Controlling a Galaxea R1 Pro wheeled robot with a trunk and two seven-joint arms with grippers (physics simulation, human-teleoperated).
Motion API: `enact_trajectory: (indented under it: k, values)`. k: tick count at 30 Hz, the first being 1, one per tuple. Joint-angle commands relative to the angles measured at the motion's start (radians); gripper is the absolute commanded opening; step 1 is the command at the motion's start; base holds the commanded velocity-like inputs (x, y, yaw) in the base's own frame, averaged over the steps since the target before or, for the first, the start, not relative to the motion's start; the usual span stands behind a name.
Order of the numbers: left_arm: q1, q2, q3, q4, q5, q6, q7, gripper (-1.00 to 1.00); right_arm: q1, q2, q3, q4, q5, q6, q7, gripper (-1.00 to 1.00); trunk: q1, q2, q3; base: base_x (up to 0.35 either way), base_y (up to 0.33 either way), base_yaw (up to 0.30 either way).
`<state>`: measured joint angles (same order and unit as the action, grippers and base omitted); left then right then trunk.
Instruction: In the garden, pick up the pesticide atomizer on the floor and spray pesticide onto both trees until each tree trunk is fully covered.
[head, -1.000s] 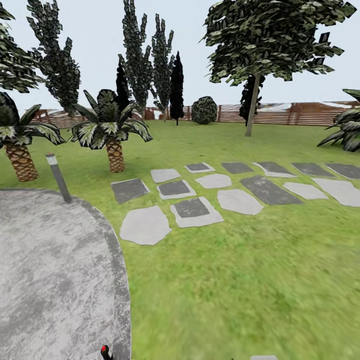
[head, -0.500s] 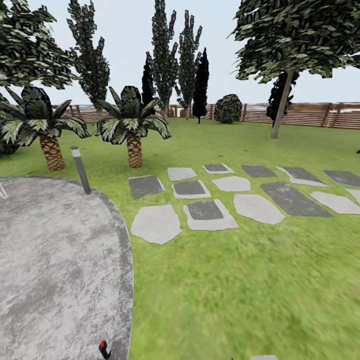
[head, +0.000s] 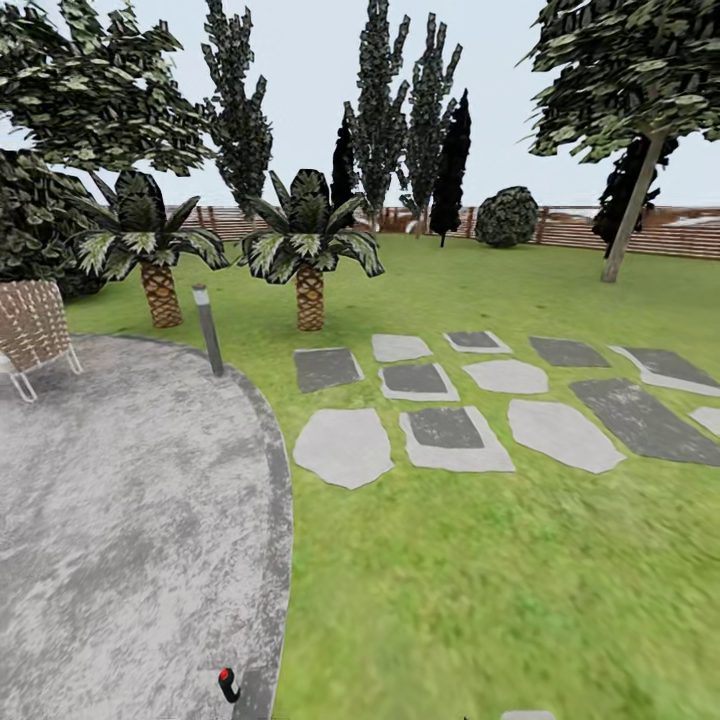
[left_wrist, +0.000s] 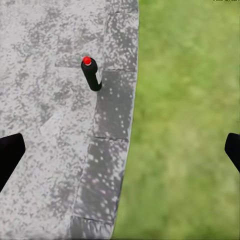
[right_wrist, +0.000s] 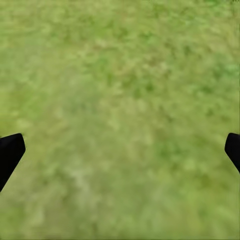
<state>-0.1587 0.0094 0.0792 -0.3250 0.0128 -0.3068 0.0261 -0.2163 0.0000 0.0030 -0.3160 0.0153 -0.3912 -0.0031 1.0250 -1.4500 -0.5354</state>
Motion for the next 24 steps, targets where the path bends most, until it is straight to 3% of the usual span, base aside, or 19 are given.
enact_trajectory:
  k: [1,20,24]
  values:
    - [0.000,0.000,0.000,0.000,0.000,0.000,0.000,1.00,0.000,0.000,0.000,0.000,0.000,0.000,0.000,1.00,0.000,0.000,0.000,0.002,-0.002,0.279]
    - [0.000,0.000,0.000,-0.003,0.000,0.000,0.000,1.00,0.000,0.000,0.000,0.000,0.000,0.000,0.000,1.00,0.000,0.000,-0.011,0.000,0.000,0.279]
    - [-0.001,0.000,0.000,-0.003,-0.001,-0.001,0.000,1.00,0.000,0.000,0.002,0.000,0.000,-0.001,0.000,1.00,0.015,-0.028,-0.025,0.000,0.000,0.114]
